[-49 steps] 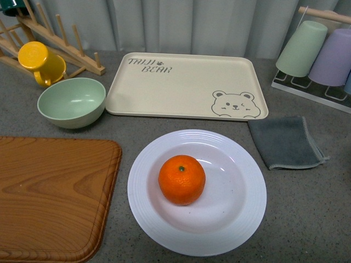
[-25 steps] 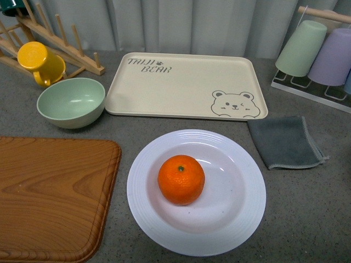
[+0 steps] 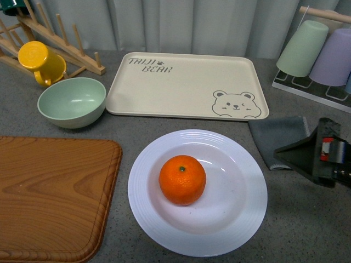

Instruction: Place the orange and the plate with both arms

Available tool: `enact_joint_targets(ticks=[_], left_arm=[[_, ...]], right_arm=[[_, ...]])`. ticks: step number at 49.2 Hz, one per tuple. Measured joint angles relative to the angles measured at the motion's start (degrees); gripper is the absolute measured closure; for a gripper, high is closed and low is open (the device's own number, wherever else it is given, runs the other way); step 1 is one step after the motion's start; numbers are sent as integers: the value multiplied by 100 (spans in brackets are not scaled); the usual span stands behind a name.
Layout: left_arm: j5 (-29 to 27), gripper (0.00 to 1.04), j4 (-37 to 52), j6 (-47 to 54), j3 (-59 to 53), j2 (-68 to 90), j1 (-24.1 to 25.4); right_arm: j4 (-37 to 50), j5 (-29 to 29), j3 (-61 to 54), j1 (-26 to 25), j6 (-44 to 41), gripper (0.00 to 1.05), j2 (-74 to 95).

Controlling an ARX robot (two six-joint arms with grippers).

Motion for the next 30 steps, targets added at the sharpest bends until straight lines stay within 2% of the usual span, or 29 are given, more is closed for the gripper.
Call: enact_joint_targets(ticks=[11,30], left_arm=[[0,6,0,2,0,0,0],[0,6,0,2,0,0,0]], right_arm=[[358,-472,691,63,1279,9,1512],[503,-511,1156,402,1617,9,2330]])
